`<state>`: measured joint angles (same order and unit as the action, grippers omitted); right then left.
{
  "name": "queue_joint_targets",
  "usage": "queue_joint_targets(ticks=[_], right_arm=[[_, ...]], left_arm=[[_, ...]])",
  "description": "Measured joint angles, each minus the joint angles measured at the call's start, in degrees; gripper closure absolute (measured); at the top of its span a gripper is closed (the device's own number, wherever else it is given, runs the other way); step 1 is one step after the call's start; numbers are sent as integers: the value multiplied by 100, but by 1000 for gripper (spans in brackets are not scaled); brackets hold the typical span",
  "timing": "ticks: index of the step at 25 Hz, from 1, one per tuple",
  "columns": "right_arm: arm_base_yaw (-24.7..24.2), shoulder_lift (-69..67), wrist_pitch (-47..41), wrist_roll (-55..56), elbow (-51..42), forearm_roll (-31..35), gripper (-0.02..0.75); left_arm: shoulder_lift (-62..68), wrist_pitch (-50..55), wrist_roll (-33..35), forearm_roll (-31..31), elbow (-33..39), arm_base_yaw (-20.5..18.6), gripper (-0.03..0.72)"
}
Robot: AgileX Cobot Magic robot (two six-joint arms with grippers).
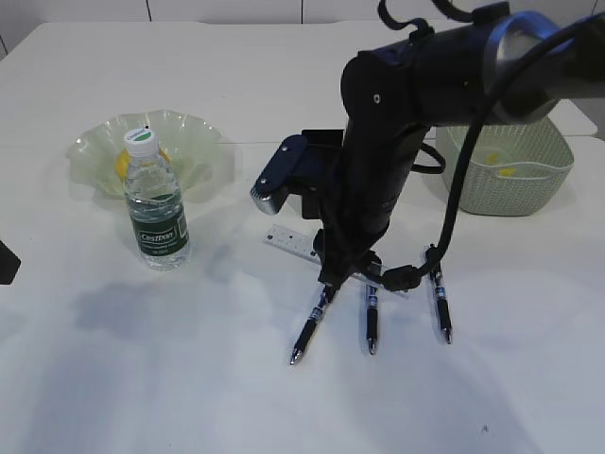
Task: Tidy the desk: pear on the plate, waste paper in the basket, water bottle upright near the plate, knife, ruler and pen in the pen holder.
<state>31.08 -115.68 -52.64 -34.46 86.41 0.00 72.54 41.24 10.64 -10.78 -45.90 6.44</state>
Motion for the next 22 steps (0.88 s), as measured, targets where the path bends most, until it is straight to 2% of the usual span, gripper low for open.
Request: queue_joint_targets(ticks=[5, 10, 14, 22], right_arm=[[-78, 205, 236, 385, 0, 0, 456], [-363, 218, 718, 500, 0, 345, 456], [-592, 218, 1373, 512, 0, 695, 456], [-743, 218, 2844, 521, 0, 846, 456]], left_arm=[[0, 0, 0, -11, 0, 0, 187], [0, 0, 0, -45, 0, 0, 187], [0, 0, 0, -45, 0, 0, 187], [0, 11, 0, -45, 0, 0, 187]])
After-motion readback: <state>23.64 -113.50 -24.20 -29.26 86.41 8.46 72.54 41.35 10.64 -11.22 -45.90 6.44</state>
